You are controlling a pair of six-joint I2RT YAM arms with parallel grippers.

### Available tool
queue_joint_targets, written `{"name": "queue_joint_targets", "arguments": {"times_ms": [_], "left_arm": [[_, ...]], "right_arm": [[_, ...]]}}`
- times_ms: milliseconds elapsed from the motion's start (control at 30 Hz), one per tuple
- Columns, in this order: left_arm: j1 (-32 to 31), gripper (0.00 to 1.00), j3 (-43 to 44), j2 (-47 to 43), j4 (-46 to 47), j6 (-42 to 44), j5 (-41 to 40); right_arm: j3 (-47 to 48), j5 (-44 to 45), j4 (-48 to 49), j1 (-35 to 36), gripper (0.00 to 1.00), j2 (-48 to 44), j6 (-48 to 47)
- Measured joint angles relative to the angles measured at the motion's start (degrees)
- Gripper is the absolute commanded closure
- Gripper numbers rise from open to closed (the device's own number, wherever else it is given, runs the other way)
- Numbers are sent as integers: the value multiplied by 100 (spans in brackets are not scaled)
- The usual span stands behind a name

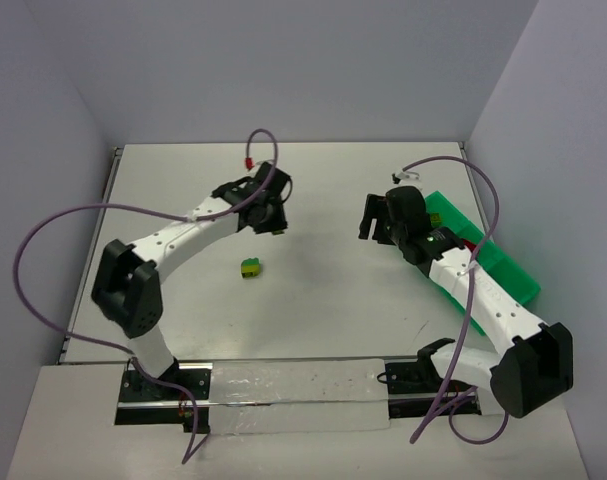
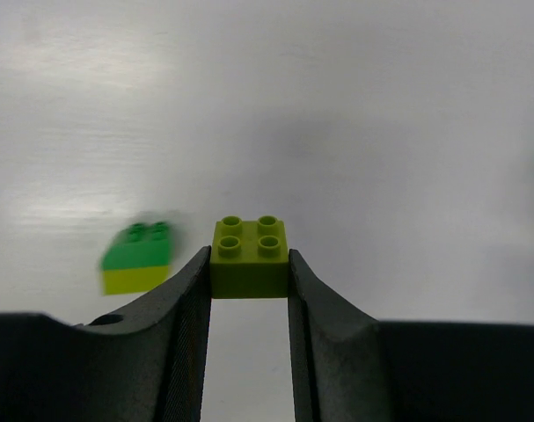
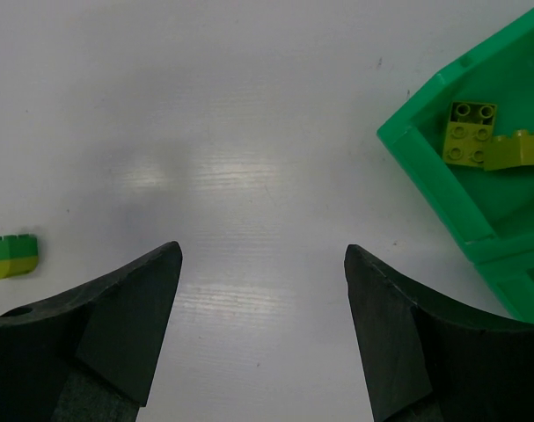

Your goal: Sort the legos into containers by color

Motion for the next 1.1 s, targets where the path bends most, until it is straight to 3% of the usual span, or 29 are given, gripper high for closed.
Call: {"name": "queue_joint_targets", "arguments": {"times_ms": [300,367,433,600,867,1100], "left_arm": [[-802,96,1140,1894,125,215,647],[-824,77,1185,2111,96,214,742],[-830,44,1217,2233,94,202,764],[-842,8,1237,2310,85,182,773],[-704,8,1205,1905,-23,208,934],[664,8,696,-151,-115,212,860]], "right_arm": [[-296,625,-235,0,18,-1223,108],[-412,695,-319,0,18,-1370,152],[-499,740,-436,0,18,-1400,203],[-743,712,-600,0,18,-1365,331],[-793,527,-602,100,19,-836,524],[-718,330,-193,1013,16,-4,591]]}}
